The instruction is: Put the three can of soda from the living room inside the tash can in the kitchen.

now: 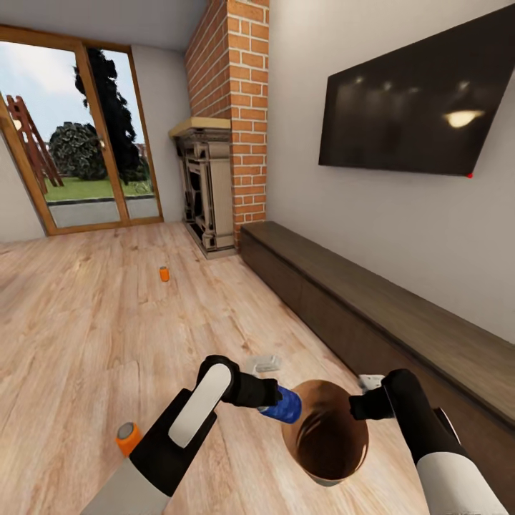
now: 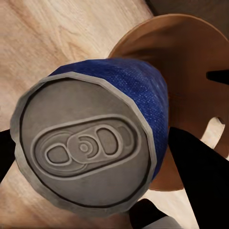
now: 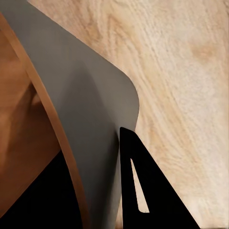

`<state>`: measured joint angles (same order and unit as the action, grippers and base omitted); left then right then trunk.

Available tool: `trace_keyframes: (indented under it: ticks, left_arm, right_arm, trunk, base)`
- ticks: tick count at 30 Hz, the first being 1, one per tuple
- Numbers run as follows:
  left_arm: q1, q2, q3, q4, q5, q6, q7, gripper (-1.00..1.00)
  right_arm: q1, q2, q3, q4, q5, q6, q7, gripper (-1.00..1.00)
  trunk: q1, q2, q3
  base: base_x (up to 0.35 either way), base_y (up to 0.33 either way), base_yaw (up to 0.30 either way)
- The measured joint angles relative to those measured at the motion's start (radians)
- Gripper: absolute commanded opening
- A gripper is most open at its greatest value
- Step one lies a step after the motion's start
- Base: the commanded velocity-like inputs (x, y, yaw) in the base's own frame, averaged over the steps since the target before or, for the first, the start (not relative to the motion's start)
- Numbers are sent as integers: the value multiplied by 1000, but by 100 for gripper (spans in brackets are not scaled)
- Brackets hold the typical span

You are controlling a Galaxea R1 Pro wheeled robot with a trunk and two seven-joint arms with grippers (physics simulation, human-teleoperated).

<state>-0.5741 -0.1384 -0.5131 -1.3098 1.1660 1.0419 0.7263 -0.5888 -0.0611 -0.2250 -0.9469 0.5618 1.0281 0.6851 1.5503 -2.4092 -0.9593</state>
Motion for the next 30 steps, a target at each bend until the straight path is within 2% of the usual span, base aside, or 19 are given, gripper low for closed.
trace_keyframes:
  ticks: [5, 7, 11, 14, 16, 19, 20, 21, 25, 28, 29, 30]
  left_arm:
    - [0, -1, -8, 15, -4, -1, -33, -100]
    - [-2, -2, -58, 60, -1, -31, -49, -100]
    - [-20, -1, -96, 147, -13, -78, -107, -100]
    - [-34, -3, -104, 233, -51, -146, -194, -100]
    - [-38, -4, -106, 269, -105, -170, -273, -100]
    - [-40, -7, -106, 305, -134, -200, -322, -100]
    - [-41, -8, -107, 323, -131, -221, -335, -100]
    - [-42, -10, -108, 344, -136, -252, -359, -100]
    - [-43, -13, -111, 373, -151, -279, -361, -100]
    - [-42, -14, -137, 381, -197, -275, -381, -100]
    - [-43, -14, -141, 382, -197, -277, -388, -100]
    - [-43, -14, -146, 383, -197, -281, -394, -100]
  right_arm:
    - [-5, 10, -1, 17, -15, 3, -1, -100]
    - [-5, 20, -2, 18, 1, -3, -2, -100]
    - [-5, 32, -2, 19, -15, 2, 1, -100]
    - [-5, 34, -2, 19, -3, -2, 1, -100]
    - [-5, 36, -2, 19, 10, -8, 1, -100]
    - [-4, 42, -2, 19, 28, -14, 0, -100]
    - [-4, 45, -3, 19, 38, -16, -2, -100]
    - [-5, 48, -2, 19, 30, -15, -24, -100]
    - [-4, 75, -1, 19, 27, -10, -78, -100]
    - [-4, 95, 2, 19, 34, -11, -52, -100]
    - [-4, 101, 2, 19, 26, -8, -4, -100]
    - [-3, 107, 2, 19, -26, 10, 3, -100]
  trunk:
    - [-19, 35, 16]
    - [-27, 49, 22]
    - [-42, 77, 34]
    - [-54, 98, 44]
    - [-61, 112, 50]
    - [-73, 133, 60]
    - [-77, 140, 63]
    - [-81, 147, 66]
    - [-92, 168, 75]
    - [-92, 168, 75]
    - [-92, 168, 75]
    - [-92, 168, 75]
  base:
    - [0, 0, 0]
    - [0, 0, 0]
    - [0, 0, 0]
    - [0, 0, 0]
    - [0, 0, 0]
    - [0, 0, 0]
    - [0, 0, 0]
    - [0, 0, 0]
    - [0, 0, 0]
    - [0, 0, 0]
    - [0, 0, 0]
    - [0, 0, 0]
